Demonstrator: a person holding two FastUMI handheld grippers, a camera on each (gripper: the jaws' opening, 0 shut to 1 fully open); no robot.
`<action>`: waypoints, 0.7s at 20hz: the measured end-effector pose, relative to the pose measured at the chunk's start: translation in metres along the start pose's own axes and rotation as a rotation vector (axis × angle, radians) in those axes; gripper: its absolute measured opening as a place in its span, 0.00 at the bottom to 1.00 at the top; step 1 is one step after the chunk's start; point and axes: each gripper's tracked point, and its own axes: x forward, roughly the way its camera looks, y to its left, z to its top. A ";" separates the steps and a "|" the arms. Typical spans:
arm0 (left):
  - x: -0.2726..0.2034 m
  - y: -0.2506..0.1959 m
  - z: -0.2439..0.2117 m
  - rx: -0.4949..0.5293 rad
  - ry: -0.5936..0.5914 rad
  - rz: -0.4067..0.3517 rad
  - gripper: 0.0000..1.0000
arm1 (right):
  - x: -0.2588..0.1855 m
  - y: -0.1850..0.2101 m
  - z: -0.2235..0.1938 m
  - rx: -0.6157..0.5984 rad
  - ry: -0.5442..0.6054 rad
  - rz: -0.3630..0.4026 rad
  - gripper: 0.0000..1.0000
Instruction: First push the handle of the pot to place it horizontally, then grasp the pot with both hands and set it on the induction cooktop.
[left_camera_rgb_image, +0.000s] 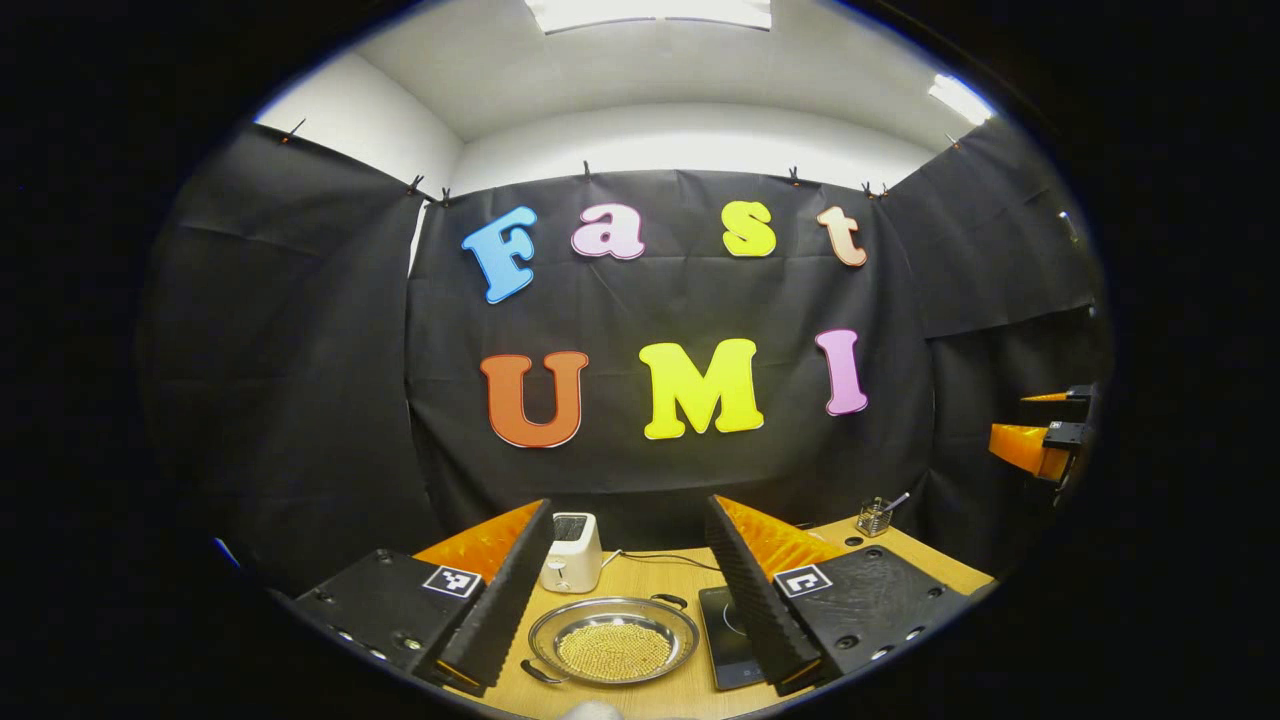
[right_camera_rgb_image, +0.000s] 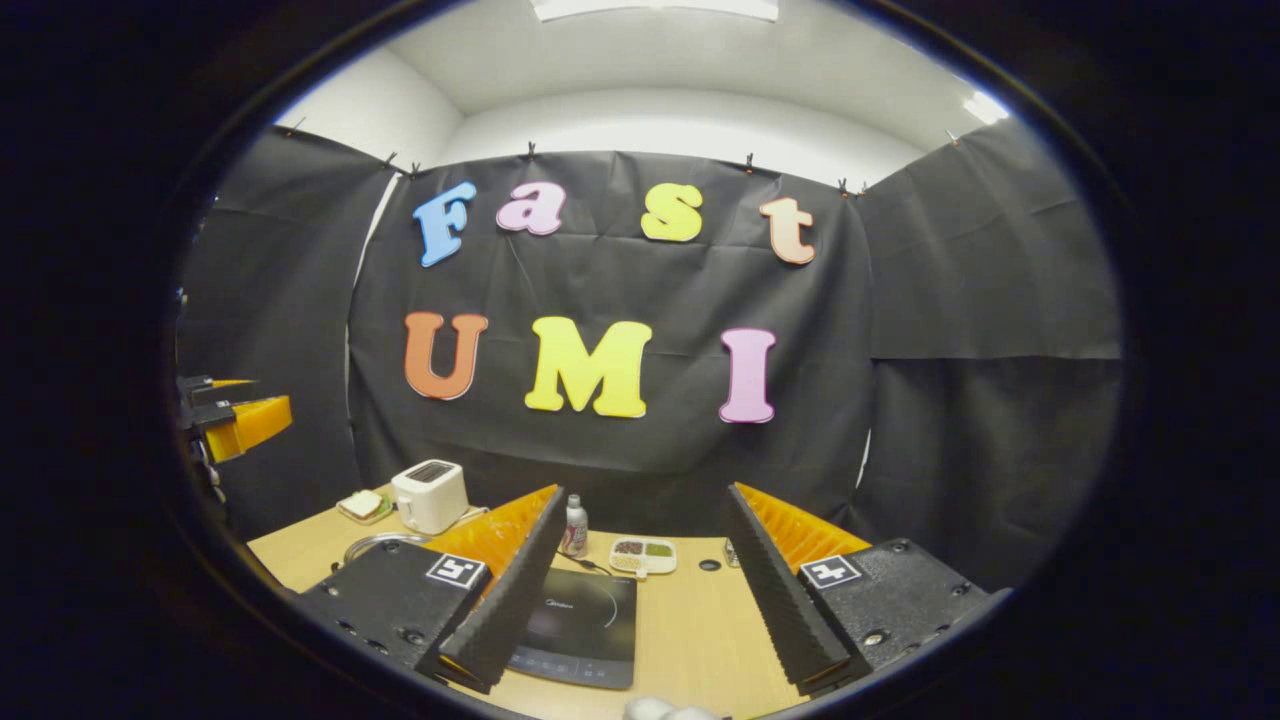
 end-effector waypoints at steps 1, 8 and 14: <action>0.000 -0.001 0.001 -0.003 -0.004 -0.012 0.86 | 0.000 0.002 0.000 0.010 0.002 0.004 0.98; 0.007 0.000 -0.004 -0.050 0.019 -0.087 0.00 | 0.006 0.006 0.005 -0.013 0.005 0.013 0.98; 0.023 0.009 -0.044 -0.103 0.136 -0.113 0.00 | 0.015 0.015 0.000 -0.026 0.025 0.030 0.98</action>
